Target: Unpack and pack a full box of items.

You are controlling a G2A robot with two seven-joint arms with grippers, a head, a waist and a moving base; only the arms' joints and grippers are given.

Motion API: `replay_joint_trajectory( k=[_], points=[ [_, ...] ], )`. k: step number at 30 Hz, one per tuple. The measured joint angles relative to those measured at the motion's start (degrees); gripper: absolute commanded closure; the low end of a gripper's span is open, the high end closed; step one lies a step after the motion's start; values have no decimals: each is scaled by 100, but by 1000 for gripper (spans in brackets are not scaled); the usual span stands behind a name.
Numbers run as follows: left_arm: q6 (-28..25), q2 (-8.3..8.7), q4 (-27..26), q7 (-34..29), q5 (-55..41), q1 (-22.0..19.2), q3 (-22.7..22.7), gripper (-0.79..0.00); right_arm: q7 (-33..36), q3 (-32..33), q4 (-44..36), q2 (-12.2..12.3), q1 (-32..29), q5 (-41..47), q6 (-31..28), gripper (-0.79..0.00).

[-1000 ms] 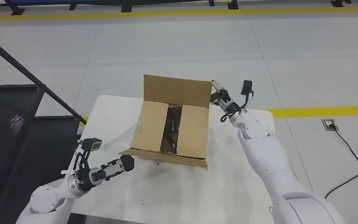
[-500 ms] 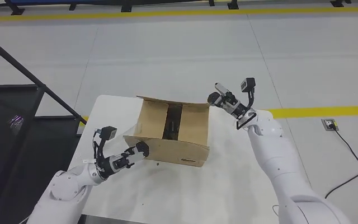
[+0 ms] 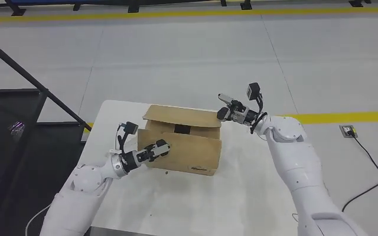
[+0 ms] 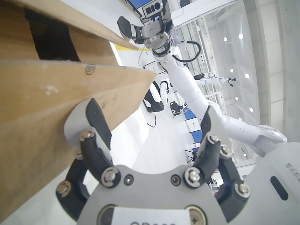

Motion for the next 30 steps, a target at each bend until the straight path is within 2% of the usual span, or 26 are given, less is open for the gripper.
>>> replay_joint_trajectory(
  k=[4, 9, 16, 25, 30],
  points=[
    [99, -66, 158, 177, 180, -198, 222, -785, -190, -170, -743, 0, -309, -145, 751, -785],
    [208, -139, 380, 294, 285, -394, 443, -785, -178, -238, -1724, 38, -814, -81, 1241, -785],
    [232, -208, 567, 385, 349, -562, 598, -785, -174, -239, -2475, 122, -1200, -152, 1788, -785],
    [38, -219, 574, 521, 182, -545, 466, -785, -381, -465, -2459, 146, -1379, -184, 1932, -785],
    [-262, -84, 234, 541, -21, -168, -148, -785, -497, -525, -2312, 159, -1448, -86, 1614, -785]
  ],
)
